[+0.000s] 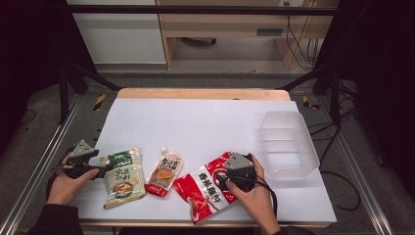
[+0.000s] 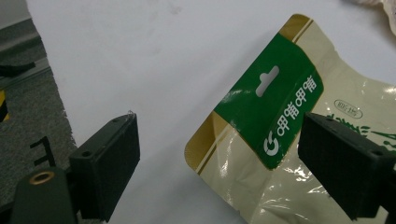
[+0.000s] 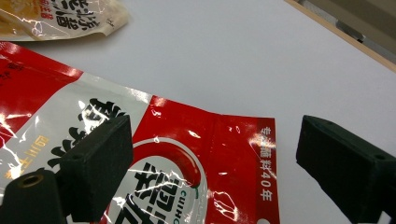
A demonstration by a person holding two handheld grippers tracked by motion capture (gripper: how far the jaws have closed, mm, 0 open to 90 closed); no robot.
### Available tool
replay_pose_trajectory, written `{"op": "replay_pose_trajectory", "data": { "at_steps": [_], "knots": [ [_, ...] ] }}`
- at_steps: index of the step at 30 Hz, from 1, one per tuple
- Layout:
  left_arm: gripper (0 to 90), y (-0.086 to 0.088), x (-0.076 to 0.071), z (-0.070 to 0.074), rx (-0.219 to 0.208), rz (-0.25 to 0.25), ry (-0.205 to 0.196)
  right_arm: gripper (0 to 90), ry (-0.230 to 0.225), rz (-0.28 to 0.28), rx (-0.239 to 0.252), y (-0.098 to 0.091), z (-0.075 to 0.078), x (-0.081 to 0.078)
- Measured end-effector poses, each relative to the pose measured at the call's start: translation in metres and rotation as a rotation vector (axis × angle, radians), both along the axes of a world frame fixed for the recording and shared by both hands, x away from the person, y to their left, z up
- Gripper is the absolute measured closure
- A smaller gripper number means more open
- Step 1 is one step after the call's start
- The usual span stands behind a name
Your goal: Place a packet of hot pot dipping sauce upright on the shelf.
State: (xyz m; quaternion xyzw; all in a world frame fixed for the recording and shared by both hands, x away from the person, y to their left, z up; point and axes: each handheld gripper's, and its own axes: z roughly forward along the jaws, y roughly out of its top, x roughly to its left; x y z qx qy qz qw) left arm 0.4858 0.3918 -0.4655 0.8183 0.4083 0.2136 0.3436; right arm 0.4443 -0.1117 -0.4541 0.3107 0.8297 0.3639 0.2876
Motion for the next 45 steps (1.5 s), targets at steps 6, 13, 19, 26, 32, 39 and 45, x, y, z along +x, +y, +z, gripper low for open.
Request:
{"op": "replay_pose_trajectory", "data": {
  "at_steps": [6,13,19,26,32,39,45],
  "knots": [
    [16.1,-0.002,0.000,-0.001,0.006,-0.015,0.009,11.1,0.007,0.007,-0.003,0.001,0.000,0.000],
    [18.7,-0.005,0.000,-0.001,0.015,-0.038,0.020,11.0,0.011,0.005,-0.001,0.000,0.000,-0.001],
    [19.8,-0.008,0.000,-0.002,0.019,-0.062,0.033,10.9,0.019,0.012,-0.007,0.001,-0.001,0.000],
    [25.0,-0.007,-0.004,0.002,-0.012,-0.080,0.038,10.7,0.024,0.018,-0.016,0.003,-0.002,-0.001],
    [29.1,-0.005,-0.012,0.011,-0.051,-0.088,0.028,10.6,0.025,0.012,-0.016,0.001,-0.002,0.000],
    [34.1,-0.007,-0.023,0.019,-0.073,-0.113,0.035,10.5,0.028,0.018,-0.025,0.002,-0.003,0.000],
    [39.0,-0.005,-0.029,0.019,-0.086,-0.133,0.056,10.5,0.033,0.017,-0.027,0.001,-0.003,0.001]
  ]
}}
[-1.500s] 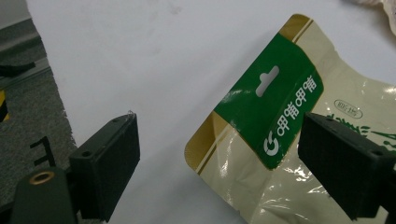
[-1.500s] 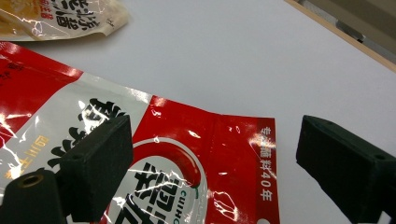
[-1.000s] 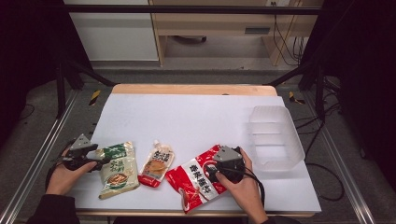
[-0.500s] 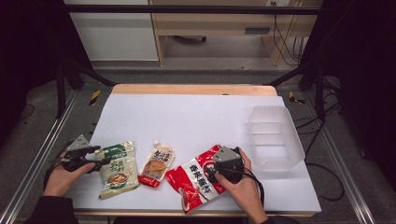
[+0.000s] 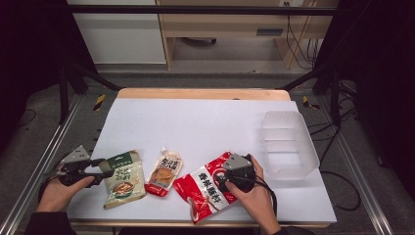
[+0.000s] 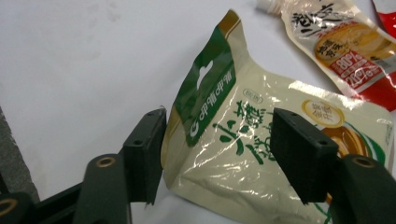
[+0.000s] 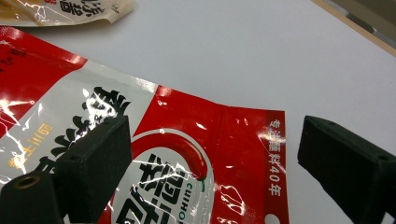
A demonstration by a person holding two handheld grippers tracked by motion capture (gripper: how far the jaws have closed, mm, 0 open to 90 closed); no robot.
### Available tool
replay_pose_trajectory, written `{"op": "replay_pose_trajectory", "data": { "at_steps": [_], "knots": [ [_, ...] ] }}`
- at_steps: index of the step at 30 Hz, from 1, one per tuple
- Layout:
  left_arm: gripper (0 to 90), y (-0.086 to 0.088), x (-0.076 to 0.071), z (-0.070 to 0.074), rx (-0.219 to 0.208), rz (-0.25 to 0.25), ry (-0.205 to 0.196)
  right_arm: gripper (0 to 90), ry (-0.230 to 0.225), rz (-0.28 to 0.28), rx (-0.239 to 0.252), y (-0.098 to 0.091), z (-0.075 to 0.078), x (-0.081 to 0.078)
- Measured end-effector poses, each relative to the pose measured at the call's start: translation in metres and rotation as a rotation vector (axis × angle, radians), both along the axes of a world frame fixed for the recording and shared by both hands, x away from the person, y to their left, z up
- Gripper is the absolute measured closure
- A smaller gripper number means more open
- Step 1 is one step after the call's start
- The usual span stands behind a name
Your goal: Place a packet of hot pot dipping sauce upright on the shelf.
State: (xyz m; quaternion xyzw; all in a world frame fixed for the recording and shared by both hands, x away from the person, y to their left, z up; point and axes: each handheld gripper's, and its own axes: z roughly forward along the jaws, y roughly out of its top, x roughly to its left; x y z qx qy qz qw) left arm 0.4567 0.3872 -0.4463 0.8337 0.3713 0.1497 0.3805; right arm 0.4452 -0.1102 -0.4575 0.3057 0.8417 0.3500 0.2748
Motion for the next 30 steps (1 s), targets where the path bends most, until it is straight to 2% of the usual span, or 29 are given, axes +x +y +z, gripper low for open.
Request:
{"op": "replay_pose_trajectory", "data": {
  "at_steps": [1,5,8,10,11,13,17,22,30],
  "knots": [
    [39.9,0.0012,0.0004,-0.0049,0.021,-0.014,0.029,10.4,0.001,0.002,-0.002,0.0004,-0.0002,0.0001],
    [42.1,0.0017,0.0008,-0.0068,0.027,-0.023,0.031,10.3,0.004,0.005,-0.005,0.0010,-0.0005,-0.0004],
    [45.6,-0.0002,0.0034,-0.0078,0.054,-0.015,0.015,10.2,0.006,0.011,-0.009,0.0015,-0.0009,-0.0001],
    [47.6,0.0007,0.0050,-0.0099,0.049,-0.016,0.021,10.2,0.010,0.011,-0.010,0.0021,-0.0015,-0.0001],
    [52.3,0.0014,0.0050,-0.0099,0.048,-0.020,0.026,10.2,0.011,0.014,-0.018,0.0026,-0.0016,-0.0004],
    [53.8,0.0029,0.0041,-0.0094,0.037,-0.022,0.032,10.1,0.010,0.016,-0.017,0.0029,-0.0017,-0.0004],
    [61.4,0.0041,0.0048,-0.0109,0.041,-0.016,0.037,10.1,0.009,0.016,-0.018,0.0034,-0.0019,-0.0001],
    [69.7,0.0029,0.0073,-0.0118,0.073,-0.008,0.030,10.0,0.013,0.014,-0.022,0.0035,-0.0020,-0.0002],
    [86.1,0.0052,0.0104,-0.0124,0.082,0.010,0.033,9.8,0.014,0.012,-0.019,0.0038,-0.0019,-0.0002]
  ]
}}
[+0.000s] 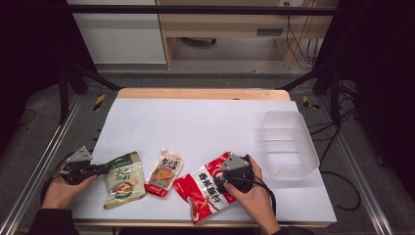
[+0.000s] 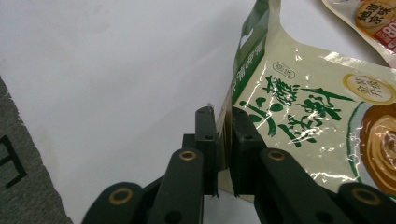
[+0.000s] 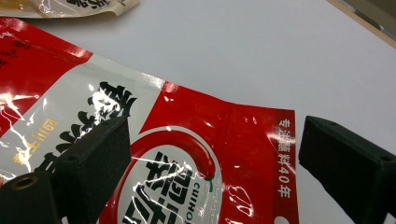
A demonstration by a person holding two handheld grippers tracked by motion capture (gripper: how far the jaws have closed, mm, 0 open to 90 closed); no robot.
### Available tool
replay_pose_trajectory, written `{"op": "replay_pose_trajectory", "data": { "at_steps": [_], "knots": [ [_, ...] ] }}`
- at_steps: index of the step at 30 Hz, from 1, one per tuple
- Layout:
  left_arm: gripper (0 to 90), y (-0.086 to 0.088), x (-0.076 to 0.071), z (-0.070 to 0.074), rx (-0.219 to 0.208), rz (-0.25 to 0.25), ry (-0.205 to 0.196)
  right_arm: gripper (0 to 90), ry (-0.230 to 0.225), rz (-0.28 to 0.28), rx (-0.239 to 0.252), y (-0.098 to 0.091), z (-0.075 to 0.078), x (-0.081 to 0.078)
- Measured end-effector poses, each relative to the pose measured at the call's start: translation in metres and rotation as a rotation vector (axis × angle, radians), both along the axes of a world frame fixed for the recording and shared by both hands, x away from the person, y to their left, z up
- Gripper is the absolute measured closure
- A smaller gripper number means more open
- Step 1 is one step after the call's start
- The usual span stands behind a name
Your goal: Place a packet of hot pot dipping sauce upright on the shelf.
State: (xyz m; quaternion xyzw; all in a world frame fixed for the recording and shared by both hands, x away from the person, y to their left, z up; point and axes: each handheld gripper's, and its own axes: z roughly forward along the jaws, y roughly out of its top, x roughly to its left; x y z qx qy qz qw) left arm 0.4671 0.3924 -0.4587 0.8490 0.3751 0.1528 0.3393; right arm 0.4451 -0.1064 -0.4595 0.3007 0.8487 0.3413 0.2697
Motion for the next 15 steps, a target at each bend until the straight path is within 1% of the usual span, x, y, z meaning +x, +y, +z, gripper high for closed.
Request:
{"op": "replay_pose_trajectory", "data": {
  "at_steps": [2,7,11,13,15],
  "knots": [
    [88.5,0.000,0.000,0.001,-0.001,0.005,-0.001,9.5,0.002,-0.001,0.000,0.000,0.000,0.000],
    [90.0,0.002,-0.002,0.007,-0.004,0.008,-0.011,9.3,0.003,-0.004,0.003,0.000,0.000,0.000],
    [90.0,0.005,-0.006,0.017,-0.021,0.023,-0.035,9.3,0.003,-0.004,0.004,-0.001,0.000,0.000],
    [90.0,0.005,-0.008,0.024,-0.038,0.026,-0.047,9.2,0.004,-0.004,0.004,-0.001,0.000,0.000],
    [90.0,0.005,-0.010,0.031,-0.045,0.026,-0.057,9.3,0.005,-0.004,0.004,-0.001,0.000,0.000]
  ]
}}
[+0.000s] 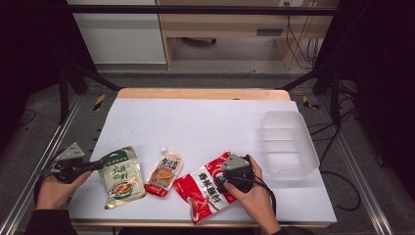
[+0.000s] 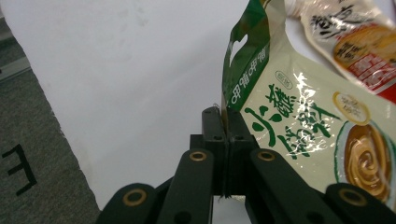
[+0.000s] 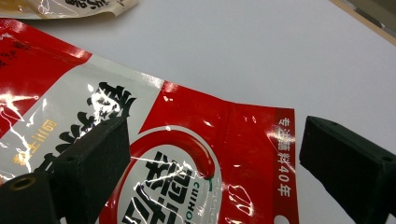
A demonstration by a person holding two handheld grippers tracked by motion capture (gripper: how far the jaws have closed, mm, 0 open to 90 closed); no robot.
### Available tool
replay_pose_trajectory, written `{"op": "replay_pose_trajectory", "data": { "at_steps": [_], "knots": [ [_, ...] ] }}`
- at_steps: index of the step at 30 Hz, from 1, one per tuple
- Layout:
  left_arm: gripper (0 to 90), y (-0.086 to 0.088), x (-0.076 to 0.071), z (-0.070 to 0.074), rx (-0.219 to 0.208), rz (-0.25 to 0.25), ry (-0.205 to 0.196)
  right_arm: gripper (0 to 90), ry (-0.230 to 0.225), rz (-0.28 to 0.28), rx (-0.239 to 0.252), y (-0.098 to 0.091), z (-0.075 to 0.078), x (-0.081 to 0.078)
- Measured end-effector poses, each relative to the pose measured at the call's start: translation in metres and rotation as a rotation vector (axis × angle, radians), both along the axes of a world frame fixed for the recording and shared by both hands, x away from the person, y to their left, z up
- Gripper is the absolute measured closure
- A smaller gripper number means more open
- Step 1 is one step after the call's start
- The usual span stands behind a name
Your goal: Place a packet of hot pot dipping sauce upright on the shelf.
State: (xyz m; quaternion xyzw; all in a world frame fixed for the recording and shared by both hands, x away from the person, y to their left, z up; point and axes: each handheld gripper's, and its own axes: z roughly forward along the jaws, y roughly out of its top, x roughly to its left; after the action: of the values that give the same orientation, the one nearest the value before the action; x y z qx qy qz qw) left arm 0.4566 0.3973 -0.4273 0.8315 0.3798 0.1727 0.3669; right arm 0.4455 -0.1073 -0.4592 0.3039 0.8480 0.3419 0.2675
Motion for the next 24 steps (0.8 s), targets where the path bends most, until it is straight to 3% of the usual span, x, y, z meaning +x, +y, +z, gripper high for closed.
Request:
{"op": "replay_pose_trajectory", "data": {
  "at_steps": [4,10,20,24],
  "knots": [
    [90.0,-0.004,-0.006,0.019,-0.023,-0.018,-0.031,8.8,0.001,-0.003,0.003,-0.001,0.000,0.000],
    [90.0,-0.009,-0.012,0.036,-0.024,-0.054,-0.047,8.7,0.006,-0.003,0.000,-0.001,-0.001,0.001],
    [90.0,-0.022,-0.023,0.062,-0.015,-0.128,-0.080,8.7,0.006,-0.001,0.001,-0.002,0.000,0.001],
    [90.0,-0.034,-0.029,0.073,0.016,-0.152,-0.097,8.7,0.009,-0.002,-0.003,-0.002,-0.001,0.001]
  ]
}}
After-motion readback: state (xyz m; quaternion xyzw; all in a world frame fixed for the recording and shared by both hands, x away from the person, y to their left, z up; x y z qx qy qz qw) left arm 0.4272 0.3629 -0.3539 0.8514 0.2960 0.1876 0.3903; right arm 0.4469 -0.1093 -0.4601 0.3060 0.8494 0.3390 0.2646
